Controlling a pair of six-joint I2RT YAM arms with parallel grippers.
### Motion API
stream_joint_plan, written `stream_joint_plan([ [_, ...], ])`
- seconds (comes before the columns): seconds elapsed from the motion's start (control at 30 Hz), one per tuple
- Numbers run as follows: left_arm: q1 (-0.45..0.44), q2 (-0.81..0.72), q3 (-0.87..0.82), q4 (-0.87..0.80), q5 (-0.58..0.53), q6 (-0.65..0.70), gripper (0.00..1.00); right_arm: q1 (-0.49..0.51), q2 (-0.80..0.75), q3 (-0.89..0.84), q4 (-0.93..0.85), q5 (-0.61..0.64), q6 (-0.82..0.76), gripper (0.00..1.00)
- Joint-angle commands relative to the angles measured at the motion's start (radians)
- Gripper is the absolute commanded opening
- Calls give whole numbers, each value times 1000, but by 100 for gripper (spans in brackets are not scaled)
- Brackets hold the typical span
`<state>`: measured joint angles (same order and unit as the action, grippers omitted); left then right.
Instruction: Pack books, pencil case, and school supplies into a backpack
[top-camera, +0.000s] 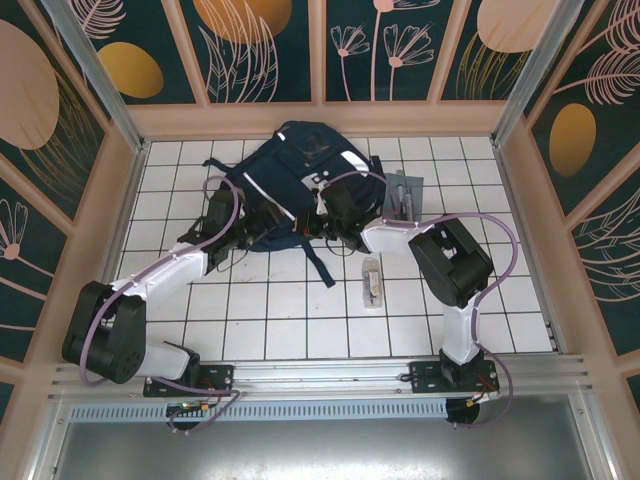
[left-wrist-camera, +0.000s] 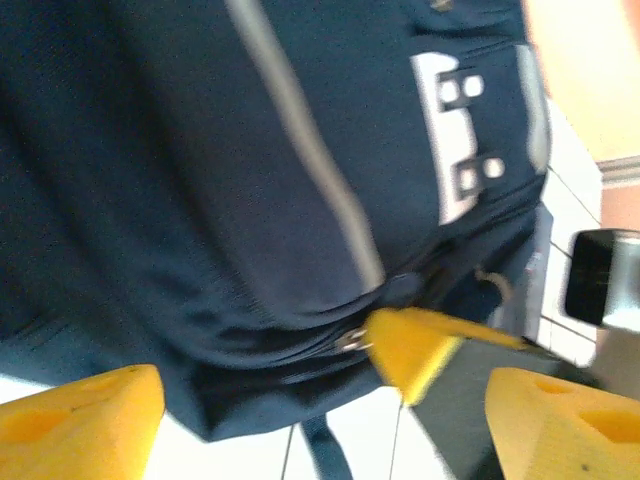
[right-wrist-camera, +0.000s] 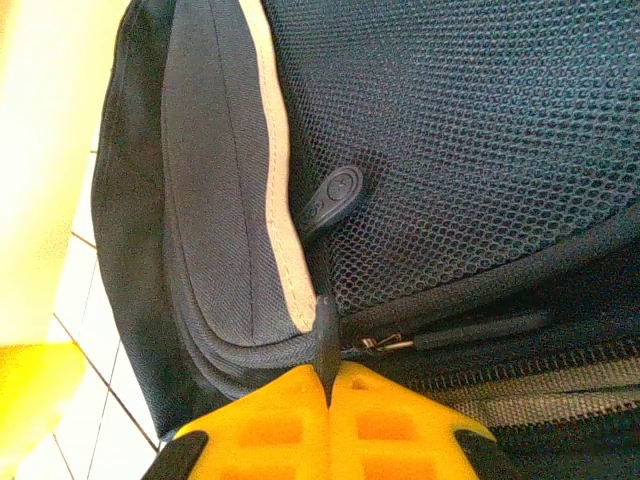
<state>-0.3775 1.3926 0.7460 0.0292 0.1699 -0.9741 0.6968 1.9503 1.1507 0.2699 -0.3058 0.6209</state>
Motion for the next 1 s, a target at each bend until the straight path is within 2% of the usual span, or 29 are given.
stream_joint_plan([
  [0.0,12,-28,-57,83,-32,-108,82,-18,-64,-9,113,17,20,0],
  [0.17,13,9,-79,188,-80,-200,82,-17,-75,-15,132,-8,23,0],
  [0.27,14,62,-61,244,-114,-216,75,-17,-76,-17,144,-25,30,0],
  [0.3,13,84,-53,262,-113,-214,67,-16,-76,-16,142,-26,30,0],
  [0.37,13,125,-49,289,-103,-218,41,-14,-78,-15,130,-22,23,0],
  [0.43,14,157,-64,327,-77,-225,20,-15,-80,-15,114,-10,13,0],
  [0.53,13,176,-96,383,-27,-235,1,-11,-84,-17,111,0,10,0],
  [0.77,7,134,-153,455,34,-254,0,37,-31,76,50,48,-26,0],
  [0.97,-42,108,-125,488,49,-292,0,87,40,200,-12,43,-49,0],
])
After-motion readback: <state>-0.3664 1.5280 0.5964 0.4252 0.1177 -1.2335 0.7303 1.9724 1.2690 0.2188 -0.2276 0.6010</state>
